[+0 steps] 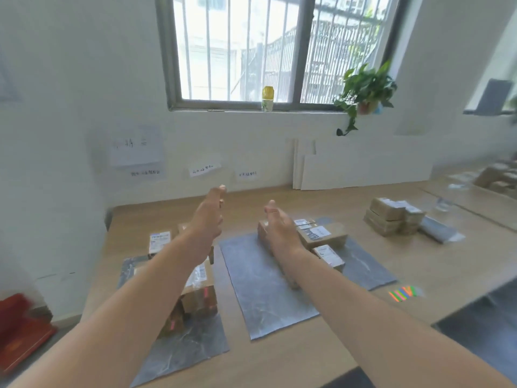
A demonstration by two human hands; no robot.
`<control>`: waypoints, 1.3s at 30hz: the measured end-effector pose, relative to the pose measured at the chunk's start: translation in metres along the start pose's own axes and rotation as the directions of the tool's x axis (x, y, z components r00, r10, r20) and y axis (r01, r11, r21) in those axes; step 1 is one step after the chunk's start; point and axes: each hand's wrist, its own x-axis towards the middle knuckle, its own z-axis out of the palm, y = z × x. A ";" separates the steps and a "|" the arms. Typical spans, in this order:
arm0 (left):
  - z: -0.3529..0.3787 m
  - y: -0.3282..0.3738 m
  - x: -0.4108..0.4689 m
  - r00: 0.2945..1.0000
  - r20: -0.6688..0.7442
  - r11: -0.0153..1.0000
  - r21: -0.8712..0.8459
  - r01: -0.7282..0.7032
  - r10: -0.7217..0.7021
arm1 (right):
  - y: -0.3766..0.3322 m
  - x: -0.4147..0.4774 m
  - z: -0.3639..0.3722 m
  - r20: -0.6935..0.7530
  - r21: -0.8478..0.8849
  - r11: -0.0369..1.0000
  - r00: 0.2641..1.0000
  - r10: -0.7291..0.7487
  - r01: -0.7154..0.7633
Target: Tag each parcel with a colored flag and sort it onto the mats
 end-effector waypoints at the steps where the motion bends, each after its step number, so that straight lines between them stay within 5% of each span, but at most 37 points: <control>1: 0.008 0.006 -0.003 0.999 0.042 1.000 0.005 -0.015 0.014 | -0.005 0.000 -0.008 -0.027 -0.011 1.000 1.000 -0.015 0.014; 15: 0.092 0.034 -0.036 0.900 0.431 0.993 0.064 -0.100 0.062 | -0.044 -0.046 -0.090 -0.415 -0.016 0.999 0.909 -0.048 0.046; 25: 0.187 0.000 -0.075 0.843 0.538 0.993 0.107 -0.043 -0.021 | -0.008 -0.095 -0.195 -0.571 0.065 0.998 0.821 0.020 0.022; 39: 0.380 -0.049 -0.127 0.858 0.507 0.997 0.052 0.063 -0.081 | 0.045 -0.100 -0.400 -0.561 0.035 0.999 0.827 0.031 -0.014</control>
